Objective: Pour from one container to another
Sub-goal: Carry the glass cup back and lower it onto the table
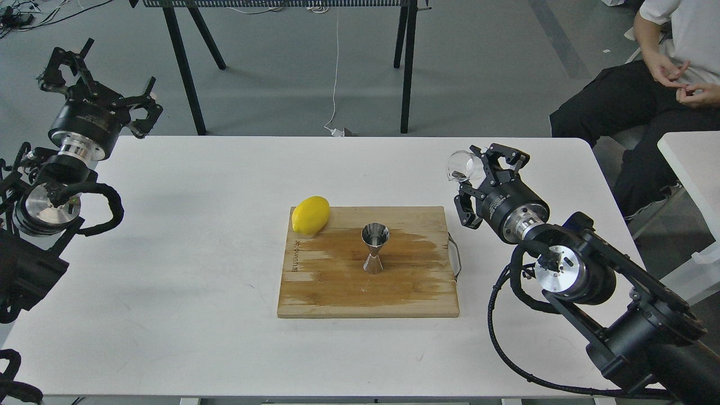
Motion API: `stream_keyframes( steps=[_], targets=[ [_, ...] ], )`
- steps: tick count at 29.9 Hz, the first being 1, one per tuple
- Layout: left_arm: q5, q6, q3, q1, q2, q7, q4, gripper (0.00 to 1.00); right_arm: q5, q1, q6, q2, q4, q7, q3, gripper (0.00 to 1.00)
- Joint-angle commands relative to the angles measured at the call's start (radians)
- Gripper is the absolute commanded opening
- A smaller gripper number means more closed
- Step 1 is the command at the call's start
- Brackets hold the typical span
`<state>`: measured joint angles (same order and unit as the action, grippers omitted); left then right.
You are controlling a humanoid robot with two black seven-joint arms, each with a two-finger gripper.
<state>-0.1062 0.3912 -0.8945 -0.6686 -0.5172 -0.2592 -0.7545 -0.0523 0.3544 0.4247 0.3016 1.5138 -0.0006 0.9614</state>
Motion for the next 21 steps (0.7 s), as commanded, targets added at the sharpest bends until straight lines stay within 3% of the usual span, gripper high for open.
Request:
stream_keyframes(
  steps=[1, 5, 8, 12, 21],
  targets=[
    [0.000, 0.000, 0.000, 0.000, -0.007, 0.000, 0.000, 1.00, 0.230, -0.049, -0.095, -0.001, -0.096, -0.025, 0.114, 0.26],
    [0.000, 0.000, 0.005, -0.002, -0.007, 0.000, 0.000, 1.00, 0.472, -0.057, -0.211, -0.010, -0.317, -0.123, 0.232, 0.26],
    [0.000, 0.000, 0.005, -0.003, -0.007, 0.002, 0.000, 1.00, 0.564, -0.061, -0.311, -0.010, -0.429, -0.165, 0.240, 0.26],
    [0.002, 0.000, 0.006, -0.002, -0.006, 0.002, 0.000, 1.00, 0.577, -0.061, -0.351, -0.012, -0.515, -0.205, 0.260, 0.26],
    [0.000, -0.017, 0.006, -0.003, -0.001, 0.000, -0.005, 1.00, 0.615, -0.054, -0.360, -0.087, -0.685, -0.214, 0.276, 0.27]
  ],
)
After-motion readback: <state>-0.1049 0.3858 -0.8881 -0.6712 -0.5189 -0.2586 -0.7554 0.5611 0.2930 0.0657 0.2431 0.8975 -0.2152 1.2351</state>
